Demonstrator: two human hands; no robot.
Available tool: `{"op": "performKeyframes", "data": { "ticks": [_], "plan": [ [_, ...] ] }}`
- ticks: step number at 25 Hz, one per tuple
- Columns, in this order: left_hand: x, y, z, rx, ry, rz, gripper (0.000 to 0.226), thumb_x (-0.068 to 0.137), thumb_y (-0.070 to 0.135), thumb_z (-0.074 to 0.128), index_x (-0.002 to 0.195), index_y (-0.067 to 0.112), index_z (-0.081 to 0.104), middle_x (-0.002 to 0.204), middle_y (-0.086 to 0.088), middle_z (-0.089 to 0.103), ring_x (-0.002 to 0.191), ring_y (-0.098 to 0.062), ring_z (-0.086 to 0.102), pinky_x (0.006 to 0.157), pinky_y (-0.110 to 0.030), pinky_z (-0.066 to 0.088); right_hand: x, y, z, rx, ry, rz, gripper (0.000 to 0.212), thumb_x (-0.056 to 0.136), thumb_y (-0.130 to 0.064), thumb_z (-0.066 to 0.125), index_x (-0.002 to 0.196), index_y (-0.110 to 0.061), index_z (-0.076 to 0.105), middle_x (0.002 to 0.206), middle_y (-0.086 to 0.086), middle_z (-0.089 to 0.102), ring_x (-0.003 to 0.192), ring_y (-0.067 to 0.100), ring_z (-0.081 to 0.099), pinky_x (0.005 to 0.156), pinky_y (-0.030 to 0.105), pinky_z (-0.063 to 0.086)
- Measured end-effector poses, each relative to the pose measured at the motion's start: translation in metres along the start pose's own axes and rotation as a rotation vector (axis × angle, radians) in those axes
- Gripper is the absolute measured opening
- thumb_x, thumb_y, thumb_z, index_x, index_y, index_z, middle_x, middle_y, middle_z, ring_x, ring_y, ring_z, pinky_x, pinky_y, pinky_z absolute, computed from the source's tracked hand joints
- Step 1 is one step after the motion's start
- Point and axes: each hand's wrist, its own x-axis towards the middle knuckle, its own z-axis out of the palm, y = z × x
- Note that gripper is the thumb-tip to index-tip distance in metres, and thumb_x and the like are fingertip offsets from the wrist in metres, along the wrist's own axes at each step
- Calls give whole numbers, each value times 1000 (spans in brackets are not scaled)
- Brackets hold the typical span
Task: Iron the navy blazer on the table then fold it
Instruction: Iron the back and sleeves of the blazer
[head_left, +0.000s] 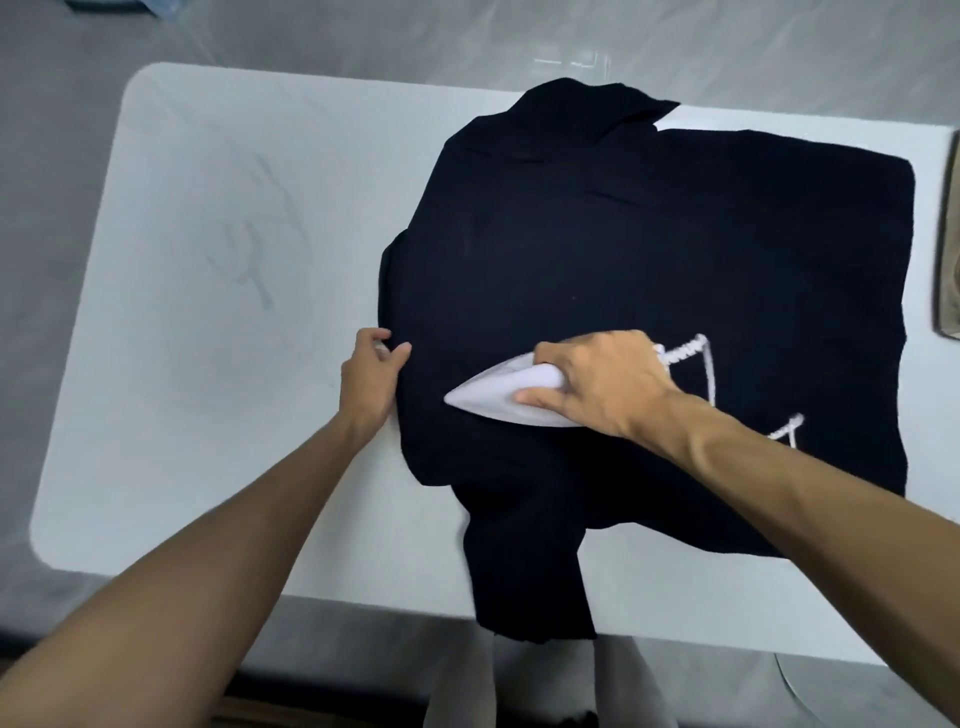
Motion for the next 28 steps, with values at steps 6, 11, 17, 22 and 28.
{"op": "performKeyframes", "data": {
  "ticks": [6,11,17,22,28],
  "plan": [
    [15,5,-2,582,212,548,46,95,18,60,139,14,46,140,-8,47,125,-25,49,101,-38,44,54,-59,22,-149,84,-91,49,95,-51,22,58,-23,37,70,1,64,66,24,58,59,32,31],
    [35,-47,17,1005,47,769,52,105,36,21,153,20,33,160,-5,31,150,-29,21,119,-48,23,61,-62,26,-231,30,-215,48,99,-33,26,52,-20,30,54,2,39,53,24,39,57,35,25],
    [34,-49,20,1018,81,762,50,107,34,31,155,19,30,162,-5,26,151,-29,19,120,-48,21,43,-38,31,-278,-76,-226,50,73,-35,-9,51,-21,33,62,5,58,54,27,46,55,34,29],
    [31,-40,19,959,8,696,49,106,28,35,154,18,30,163,-4,23,152,-27,13,122,-48,14,0,-9,27,-210,-53,239,54,102,-51,23,65,-18,45,74,7,65,66,30,55,61,33,34],
    [-21,-29,24,563,174,554,39,101,4,43,137,10,53,150,-4,46,145,-24,32,120,-38,27,-21,-31,22,576,-163,493,24,98,-30,41,114,-12,40,88,9,59,81,31,56,67,39,44]
  ]
}}
